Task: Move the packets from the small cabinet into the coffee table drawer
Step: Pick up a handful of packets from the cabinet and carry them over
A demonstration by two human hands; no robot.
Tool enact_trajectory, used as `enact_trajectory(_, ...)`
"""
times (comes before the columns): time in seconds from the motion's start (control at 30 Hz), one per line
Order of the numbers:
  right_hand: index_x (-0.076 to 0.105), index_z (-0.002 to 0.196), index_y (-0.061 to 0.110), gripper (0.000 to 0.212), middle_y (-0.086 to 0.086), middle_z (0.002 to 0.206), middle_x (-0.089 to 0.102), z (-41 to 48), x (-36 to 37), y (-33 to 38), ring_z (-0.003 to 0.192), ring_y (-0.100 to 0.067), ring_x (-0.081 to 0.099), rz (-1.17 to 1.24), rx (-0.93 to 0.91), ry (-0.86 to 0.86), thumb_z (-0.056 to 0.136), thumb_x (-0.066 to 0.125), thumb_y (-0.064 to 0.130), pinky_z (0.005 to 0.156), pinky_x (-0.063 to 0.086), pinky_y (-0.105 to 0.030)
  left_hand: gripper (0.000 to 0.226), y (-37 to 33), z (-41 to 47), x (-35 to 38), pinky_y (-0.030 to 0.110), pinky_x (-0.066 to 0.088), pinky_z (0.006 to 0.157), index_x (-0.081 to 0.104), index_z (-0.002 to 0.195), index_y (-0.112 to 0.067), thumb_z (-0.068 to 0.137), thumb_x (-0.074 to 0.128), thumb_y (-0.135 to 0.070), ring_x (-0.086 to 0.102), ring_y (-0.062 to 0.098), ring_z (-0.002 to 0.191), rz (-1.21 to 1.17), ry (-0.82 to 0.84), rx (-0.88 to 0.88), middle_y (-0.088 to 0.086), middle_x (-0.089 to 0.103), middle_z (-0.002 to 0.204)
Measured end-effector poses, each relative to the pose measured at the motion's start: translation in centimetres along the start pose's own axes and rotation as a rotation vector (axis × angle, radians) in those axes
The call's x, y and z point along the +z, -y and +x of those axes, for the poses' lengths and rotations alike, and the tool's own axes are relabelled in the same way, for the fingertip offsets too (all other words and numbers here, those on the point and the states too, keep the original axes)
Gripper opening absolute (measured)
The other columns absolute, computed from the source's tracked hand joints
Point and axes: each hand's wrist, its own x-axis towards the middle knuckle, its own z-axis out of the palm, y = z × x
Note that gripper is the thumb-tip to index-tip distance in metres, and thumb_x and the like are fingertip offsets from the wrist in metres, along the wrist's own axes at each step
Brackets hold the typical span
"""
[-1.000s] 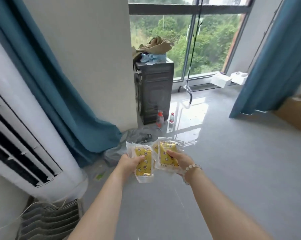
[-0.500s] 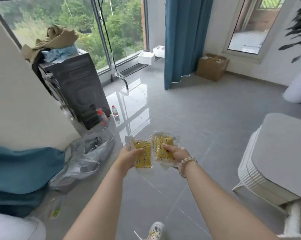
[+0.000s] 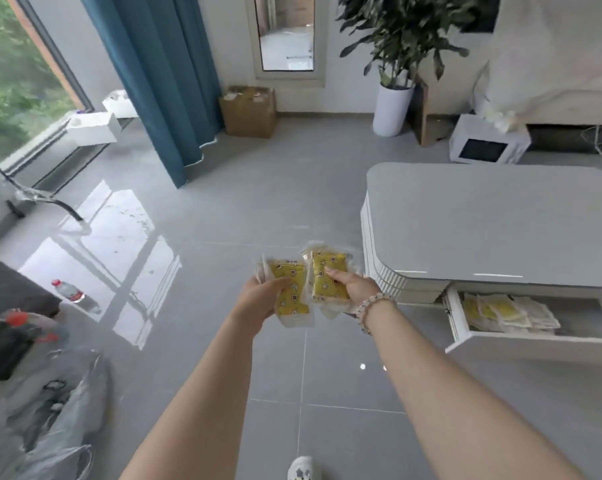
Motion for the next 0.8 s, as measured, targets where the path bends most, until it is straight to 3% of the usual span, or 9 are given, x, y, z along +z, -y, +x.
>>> enact_trajectory(0.17,0.052,0.133,0.013,0.135,-0.003,0.122,0.064,-0.7,-2.5,0.8,0.105,-0.025,0.065,0.07,0.009,-0.135,0.013,0.085,0.064,0.087,0.056,-0.043,0.023,-1.6,3.3,3.2,0.035,0.054,0.076,0.057,0.111,-0.005,0.089,0.063,-0.006,0.066,0.021,0.082,0.131,0.123,-0.005,0.009,0.068,0.095)
enact_trajectory(0.3,0.065,0.109,0.015,0.095,-0.002,0.105,0.071,-1.3,-5.2,1.2,0.094,-0.023,0.068,0.069,0.04,-0.252,0.03,0.08,0.066,0.086,0.056,-0.04,0.014,-2.1,4.8,6.8,0.034,0.054,0.075,0.058,0.105,-0.008,0.09,0.06,-0.005,0.066,0.02,0.08,0.23,0.244,0.004,0.007,0.067,0.091)
enact_trajectory(0.43,0.067,0.105,0.015,0.065,-0.001,0.103,0.071,-3.1,-8.8,1.6,0.092,-0.019,0.066,0.073,0.066,-0.358,0.058,0.077,0.059,0.079,0.054,-0.032,0.016,-1.5,5.0,11.3,0.038,0.054,0.081,0.059,0.107,-0.007,0.091,0.058,-0.004,0.065,0.022,0.081,0.301,0.362,0.002,0.007,0.067,0.09)
enact_trajectory(0.57,0.066,0.086,0.02,0.032,0.002,0.093,0.069,-4.5,-13.8,1.4,0.083,-0.013,0.062,0.16,0.033,-0.467,0.074,0.074,0.048,0.081,0.052,-0.031,0.018,-0.6,4.5,17.3,0.037,0.054,0.081,0.059,0.109,-0.006,0.091,0.059,-0.004,0.065,0.024,0.084,0.326,0.454,-0.007,0.007,0.066,0.091)
enact_trajectory(0.63,0.068,0.092,0.019,0.039,0.001,0.098,0.069,-4.8,-16.4,1.2,0.089,-0.016,0.063,0.181,0.03,-0.534,0.071,0.076,0.051,0.088,0.051,-0.035,0.017,-0.1,4.1,20.3,0.035,0.055,0.079,0.058,0.107,-0.007,0.09,0.06,-0.005,0.065,0.023,0.082,0.346,0.495,-0.013,0.006,0.066,0.091)
enact_trajectory(0.7,0.068,0.106,0.015,0.06,-0.001,0.106,0.069,-5.1,-18.8,1.2,0.098,-0.021,0.064,0.215,0.033,-0.587,0.062,0.079,0.055,0.094,0.051,-0.04,0.011,0.2,3.9,23.0,0.033,0.055,0.077,0.058,0.1,-0.008,0.089,0.061,-0.005,0.065,0.02,0.077,0.375,0.525,-0.019,0.005,0.066,0.087)
enact_trajectory(0.8,0.066,0.111,0.013,0.073,-0.003,0.108,0.069,-5.2,-22.3,1.4,0.099,-0.023,0.065,0.273,0.035,-0.634,0.054,0.081,0.057,0.094,0.051,-0.04,0.006,0.5,3.4,27.0,0.034,0.055,0.075,0.058,0.091,-0.011,0.089,0.062,-0.006,0.065,0.019,0.074,0.424,0.554,-0.025,0.005,0.067,0.085)
